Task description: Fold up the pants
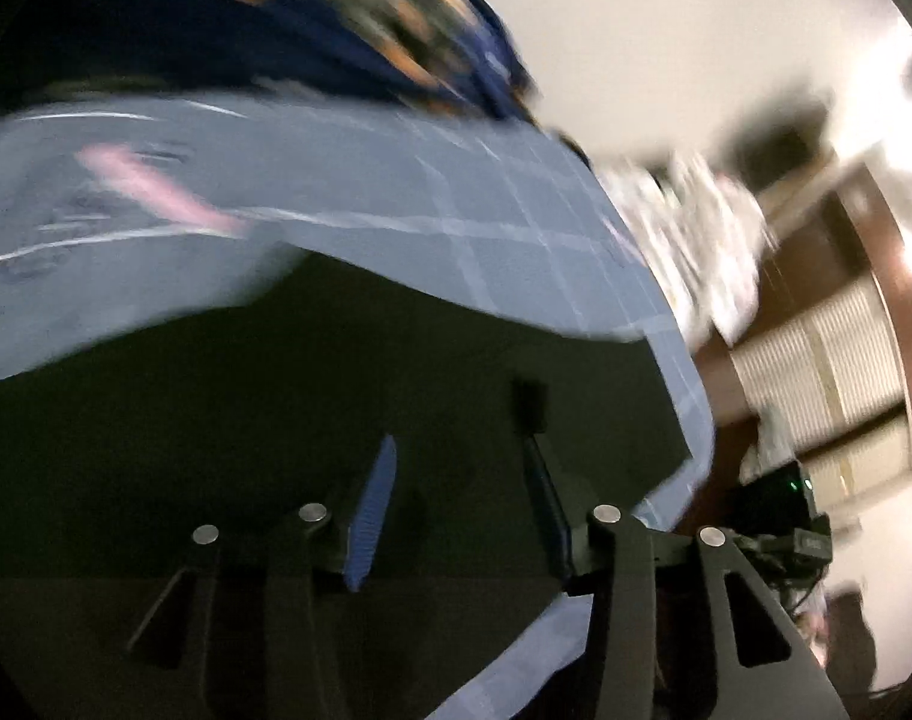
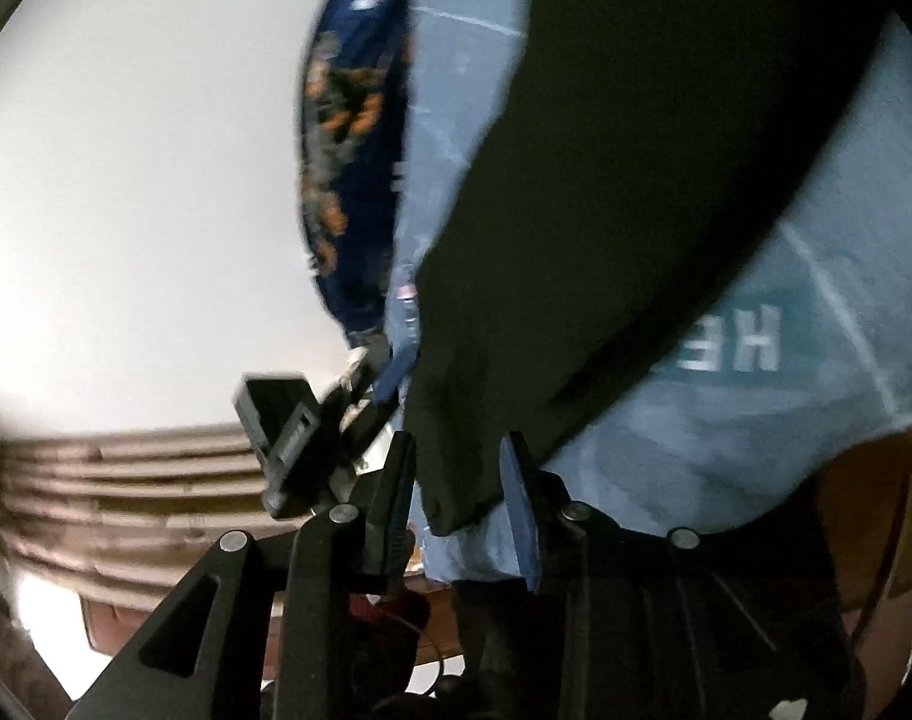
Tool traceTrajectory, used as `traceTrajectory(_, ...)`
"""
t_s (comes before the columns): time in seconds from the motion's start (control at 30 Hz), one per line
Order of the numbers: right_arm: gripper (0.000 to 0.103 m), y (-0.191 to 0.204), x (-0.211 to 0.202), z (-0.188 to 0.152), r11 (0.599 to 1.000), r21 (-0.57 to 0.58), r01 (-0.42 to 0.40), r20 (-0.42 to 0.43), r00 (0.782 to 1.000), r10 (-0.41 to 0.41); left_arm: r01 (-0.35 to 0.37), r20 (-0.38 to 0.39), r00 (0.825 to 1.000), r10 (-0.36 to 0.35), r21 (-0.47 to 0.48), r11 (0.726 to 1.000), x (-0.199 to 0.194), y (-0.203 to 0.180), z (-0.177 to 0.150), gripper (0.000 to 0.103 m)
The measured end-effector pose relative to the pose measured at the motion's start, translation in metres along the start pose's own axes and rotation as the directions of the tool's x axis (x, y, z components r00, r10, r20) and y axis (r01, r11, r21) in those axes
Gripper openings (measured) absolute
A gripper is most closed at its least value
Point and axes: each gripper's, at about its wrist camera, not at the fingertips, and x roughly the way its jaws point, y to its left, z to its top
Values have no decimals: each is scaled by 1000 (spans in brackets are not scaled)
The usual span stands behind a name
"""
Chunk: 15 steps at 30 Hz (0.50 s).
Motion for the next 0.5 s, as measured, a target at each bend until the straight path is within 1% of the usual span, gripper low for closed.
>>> traceTrajectory(0.07,34,18,14,-6,997,-70,-8,-35,999,6,-63,88,994,70,-81,995,-52,39,-12,46)
traceTrajectory(0.1,36,23,21,-8,995,-96,-4,-52,999,-1,-98,134,984,116,-135,986,-81,63,-22,46)
traceTrajectory(0.13,37,33,35,-13,990,-139,7,-83,996,-19,-123,154,977,149,-168,978,-100,79,-30,46)
traceTrajectory(0.17,38,40,47,-19,985,-173,20,-111,993,-39,-152,161,970,184,-195,969,-119,98,-39,46)
traceTrajectory(0.2,38,47,61,-25,977,-210,35,-143,987,-66,-200,152,960,237,-223,954,-138,120,-51,46)
traceTrajectory(0.27,38,61,90,-36,960,-274,59,-199,973,-117,-265,120,946,302,-253,930,-156,145,-68,46)
traceTrajectory(0.37,39,74,127,-55,938,-340,69,-280,945,-171,-264,71,953,294,-276,924,-168,177,-91,46)
traceTrajectory(0.4,39,78,139,-61,928,-364,75,-303,933,-194,-243,65,961,270,-271,931,-165,183,-97,46)
traceTrajectory(0.5,40,83,157,-77,901,-422,98,-331,909,-253,-199,44,976,215,-240,950,-151,188,-104,46)
